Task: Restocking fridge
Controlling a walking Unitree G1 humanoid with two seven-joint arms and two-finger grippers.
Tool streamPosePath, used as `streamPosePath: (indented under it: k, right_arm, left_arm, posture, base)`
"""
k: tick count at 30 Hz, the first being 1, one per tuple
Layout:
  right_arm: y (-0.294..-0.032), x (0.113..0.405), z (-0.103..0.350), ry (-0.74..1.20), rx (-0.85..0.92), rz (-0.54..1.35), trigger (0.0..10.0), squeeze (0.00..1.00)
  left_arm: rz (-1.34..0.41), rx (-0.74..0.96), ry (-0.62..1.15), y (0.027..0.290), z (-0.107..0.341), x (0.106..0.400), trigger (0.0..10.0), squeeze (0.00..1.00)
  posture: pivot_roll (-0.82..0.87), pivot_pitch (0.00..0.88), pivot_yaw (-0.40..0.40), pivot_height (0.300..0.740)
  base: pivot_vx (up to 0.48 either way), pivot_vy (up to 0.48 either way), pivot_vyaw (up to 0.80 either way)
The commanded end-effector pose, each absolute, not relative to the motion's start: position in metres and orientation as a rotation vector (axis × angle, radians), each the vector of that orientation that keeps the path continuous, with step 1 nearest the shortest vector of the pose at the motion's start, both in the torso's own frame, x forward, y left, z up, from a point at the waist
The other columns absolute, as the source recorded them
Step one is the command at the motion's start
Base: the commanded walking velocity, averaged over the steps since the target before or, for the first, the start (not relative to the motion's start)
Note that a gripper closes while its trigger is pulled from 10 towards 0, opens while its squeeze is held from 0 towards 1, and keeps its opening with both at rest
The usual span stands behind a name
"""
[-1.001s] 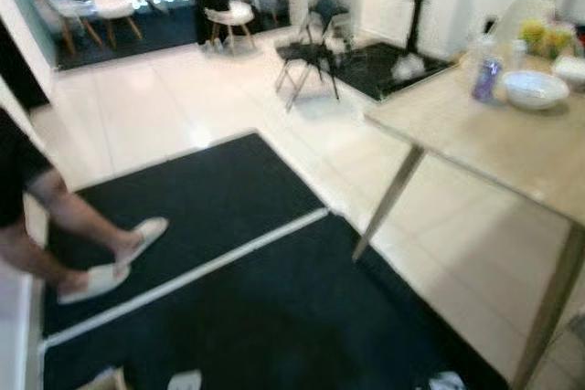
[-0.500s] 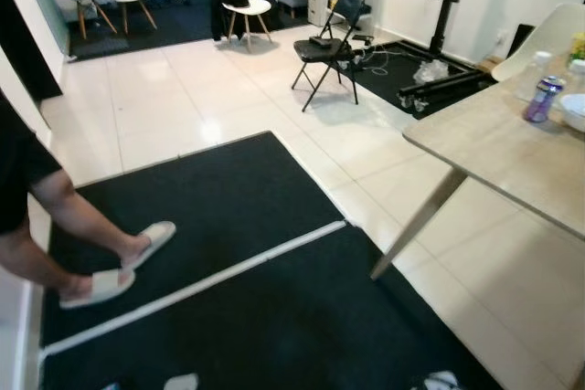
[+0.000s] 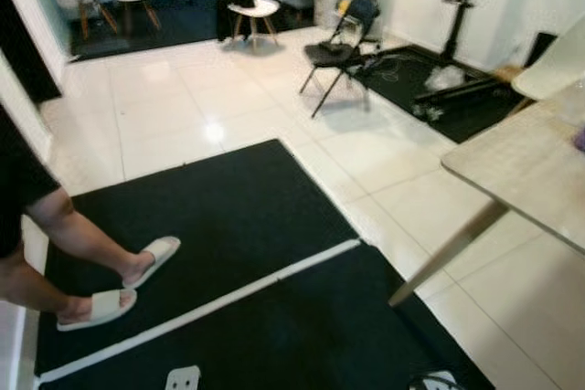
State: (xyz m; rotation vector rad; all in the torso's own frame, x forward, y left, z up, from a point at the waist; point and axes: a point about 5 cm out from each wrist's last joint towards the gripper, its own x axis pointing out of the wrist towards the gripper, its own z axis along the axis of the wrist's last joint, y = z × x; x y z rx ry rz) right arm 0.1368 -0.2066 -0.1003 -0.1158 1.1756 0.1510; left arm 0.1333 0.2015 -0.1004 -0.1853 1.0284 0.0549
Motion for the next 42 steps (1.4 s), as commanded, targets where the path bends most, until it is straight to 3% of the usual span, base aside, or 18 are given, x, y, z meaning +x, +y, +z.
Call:
streamPosePath:
  k: [1, 28, 35, 42]
  right_arm:
    - [-0.2054, 0.1375, -0.1003, 1.176, -0.112, 0.152, 10.0, 0.0]
    - [-0.207, 0.1376, -0.1001, 1.186, -0.11, 0.146, 10.0, 0.0]
    - [-0.2074, 0.1371, -0.1003, 1.199, -0.127, 0.156, 10.0, 0.0]
    - [-0.2073, 0.1373, -0.1003, 1.194, -0.124, 0.145, 10.0, 0.0]
  left_arm:
    - [0.052, -0.182, 1.047, 0.2003, -0.1022, 0.1287, 10.0, 0.0]
    - [0.042, -0.18, 1.041, 0.1982, -0.1013, 0.1326, 10.0, 0.0]
    - [0.039, -0.178, 1.044, 0.1977, -0.1016, 0.1321, 10.0, 0.0]
    - [0.035, -0.178, 1.045, 0.1965, -0.1018, 0.1319, 10.0, 0.0]
  posture:
    - [-0.05, 0.0, 0.04, 0.74]
    - [-0.05, 0.0, 0.037, 0.74]
    - [-0.05, 0.0, 0.037, 0.74]
    - [-0.05, 0.0, 0.037, 0.74]
  base:
    - [0.356, 0.0, 0.0]
    - [0.358, 0.0, 0.0]
    - [0.359, 0.0, -0.79]
    - [0.359, 0.0, 0.0]
